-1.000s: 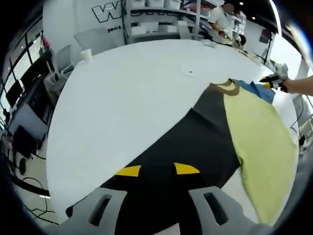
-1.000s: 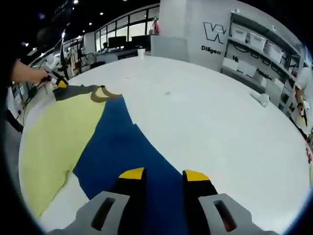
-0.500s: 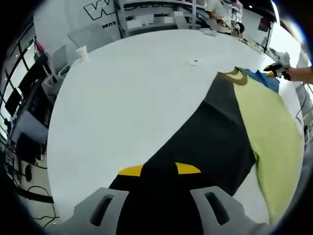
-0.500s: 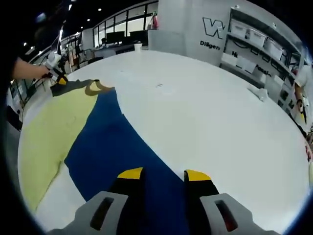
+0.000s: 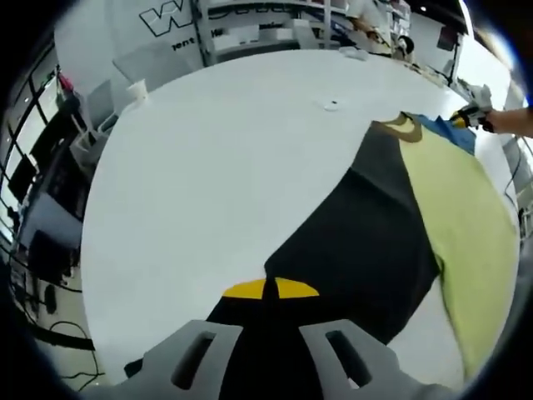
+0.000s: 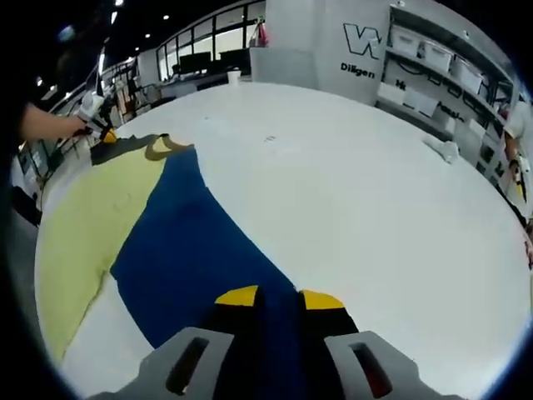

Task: Fold the garment on the visible template until the final outline fits inside the template.

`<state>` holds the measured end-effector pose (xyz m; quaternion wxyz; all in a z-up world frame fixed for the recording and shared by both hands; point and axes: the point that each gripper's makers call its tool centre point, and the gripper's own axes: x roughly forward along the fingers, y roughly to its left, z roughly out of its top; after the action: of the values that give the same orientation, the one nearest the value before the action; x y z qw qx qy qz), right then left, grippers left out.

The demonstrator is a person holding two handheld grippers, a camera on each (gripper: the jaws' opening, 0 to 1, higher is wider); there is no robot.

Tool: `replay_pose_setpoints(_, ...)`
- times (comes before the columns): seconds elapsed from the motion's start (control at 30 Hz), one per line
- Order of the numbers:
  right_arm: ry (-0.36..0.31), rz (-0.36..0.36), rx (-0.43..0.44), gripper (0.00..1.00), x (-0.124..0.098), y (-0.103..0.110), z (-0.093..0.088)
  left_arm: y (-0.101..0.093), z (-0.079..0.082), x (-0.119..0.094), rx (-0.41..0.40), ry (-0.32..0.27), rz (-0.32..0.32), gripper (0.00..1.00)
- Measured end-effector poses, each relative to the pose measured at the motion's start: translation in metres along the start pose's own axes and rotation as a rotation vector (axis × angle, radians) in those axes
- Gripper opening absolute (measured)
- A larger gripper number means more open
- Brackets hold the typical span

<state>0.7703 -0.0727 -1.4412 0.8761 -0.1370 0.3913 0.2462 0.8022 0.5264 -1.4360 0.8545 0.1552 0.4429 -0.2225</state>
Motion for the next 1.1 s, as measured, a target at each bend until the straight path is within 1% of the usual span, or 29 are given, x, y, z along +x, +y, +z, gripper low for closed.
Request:
replay_pose_setpoints(0.03,0.005,-0.002,-0.011,0.0,0.0,-0.001,-0.001,0.001,0.0,0.001,-0.01,0.001,0.001,0.04)
replay_pose_setpoints(0.07,0.021,-0.013,-0.007,0.0,-0.002,-0.002,-0.004,0.001,0.0,0.001,-0.014,0.001,0.002,0.04)
replay_pose_setpoints(0.13,0.013,-0.009,-0.01,0.0,-0.003,-0.003,-0.003,0.001,-0.001,0.0,-0.027,0.005,0.007,0.04)
replay_pose_setpoints(0.2,0.02,-0.018,-0.03,0.0,-0.003,-0.007,-0.004,0.002,-0.002,-0.001,-0.035,0.009,0.017,0.04)
replay_pose_setpoints(0.37,0.033,-0.037,-0.034,0.0,-0.004,-0.011,-0.005,0.004,-0.005,-0.003,-0.06,0.022,0.04,0.04)
replay_pose_setpoints(0.5,0.034,-0.053,-0.014,0.0,-0.005,-0.012,-0.007,0.005,-0.008,-0.005,-0.084,0.032,0.056,0.04)
replay_pose_setpoints(0.67,0.039,-0.073,-0.003,0.0,-0.005,-0.013,-0.007,0.004,-0.01,-0.007,-0.086,0.043,0.064,0.04)
replay_pose_setpoints(0.77,0.054,-0.086,0.002,0.0,-0.004,-0.016,-0.007,0.004,-0.01,-0.008,-0.095,0.047,0.069,0.04)
replay_pose_setpoints(0.9,0.088,-0.11,0.016,0.0,-0.005,-0.015,-0.009,0.003,-0.013,-0.009,-0.119,0.06,0.076,0.04)
replay_pose_setpoints(1.1,0.11,-0.122,0.012,0.0,-0.006,-0.014,-0.01,0.002,-0.015,-0.01,-0.112,0.072,0.078,0.04)
